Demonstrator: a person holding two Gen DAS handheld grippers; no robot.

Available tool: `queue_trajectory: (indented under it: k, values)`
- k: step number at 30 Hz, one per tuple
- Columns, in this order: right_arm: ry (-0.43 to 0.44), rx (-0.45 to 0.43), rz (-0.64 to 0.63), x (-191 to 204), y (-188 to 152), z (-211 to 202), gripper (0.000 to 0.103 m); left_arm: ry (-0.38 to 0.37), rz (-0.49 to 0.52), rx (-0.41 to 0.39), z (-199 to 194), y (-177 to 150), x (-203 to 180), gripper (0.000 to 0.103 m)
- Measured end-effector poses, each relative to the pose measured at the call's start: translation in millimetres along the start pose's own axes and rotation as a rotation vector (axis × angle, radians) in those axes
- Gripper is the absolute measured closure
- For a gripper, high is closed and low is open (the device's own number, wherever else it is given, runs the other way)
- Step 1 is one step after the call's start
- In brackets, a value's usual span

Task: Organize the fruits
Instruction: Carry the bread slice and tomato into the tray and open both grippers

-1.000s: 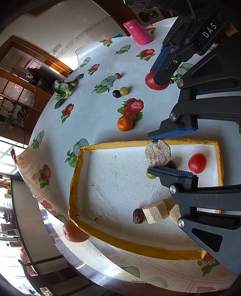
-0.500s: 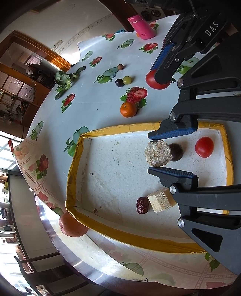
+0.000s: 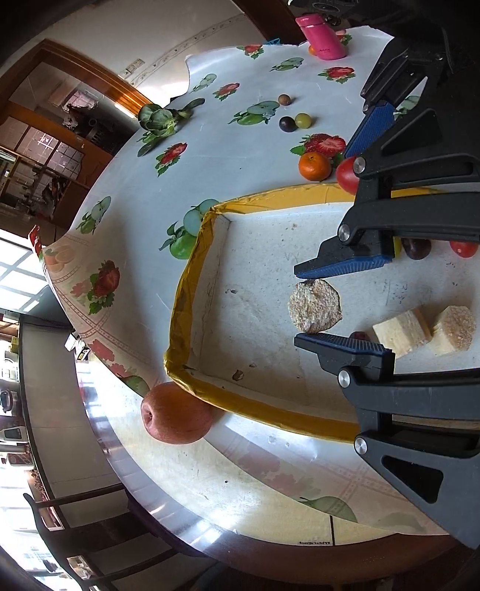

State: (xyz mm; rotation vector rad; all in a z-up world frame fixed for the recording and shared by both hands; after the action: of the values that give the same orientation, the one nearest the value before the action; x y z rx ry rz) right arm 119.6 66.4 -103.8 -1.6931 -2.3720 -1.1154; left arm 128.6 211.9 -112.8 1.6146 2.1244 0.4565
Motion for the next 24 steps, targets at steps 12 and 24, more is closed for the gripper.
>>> queue_trajectory:
  k: [12,24]
  values:
    - [-0.037,0.086,-0.066,9.2,9.7,61.9,0.074,0.042,-0.006,0.065,43.8,6.1,11.7,0.076]
    - [-0.046,0.13,-0.087,6.2,3.1,81.7,0.071,0.085,0.026,0.123,63.2,-2.5,7.9,0.075]
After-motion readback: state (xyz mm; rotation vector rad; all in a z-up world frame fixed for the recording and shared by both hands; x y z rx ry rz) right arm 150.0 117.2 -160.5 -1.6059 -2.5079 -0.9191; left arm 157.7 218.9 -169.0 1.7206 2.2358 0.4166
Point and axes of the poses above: each gripper's, at about its wrist camera, not at the fingertips, and z roughly the way its jaws point, x to its left, y to its top, the point moved 4 cm from there along z, roughly the way its jaws point, and after that the axes turned 5 degrees about y, right-handed, at the moved point
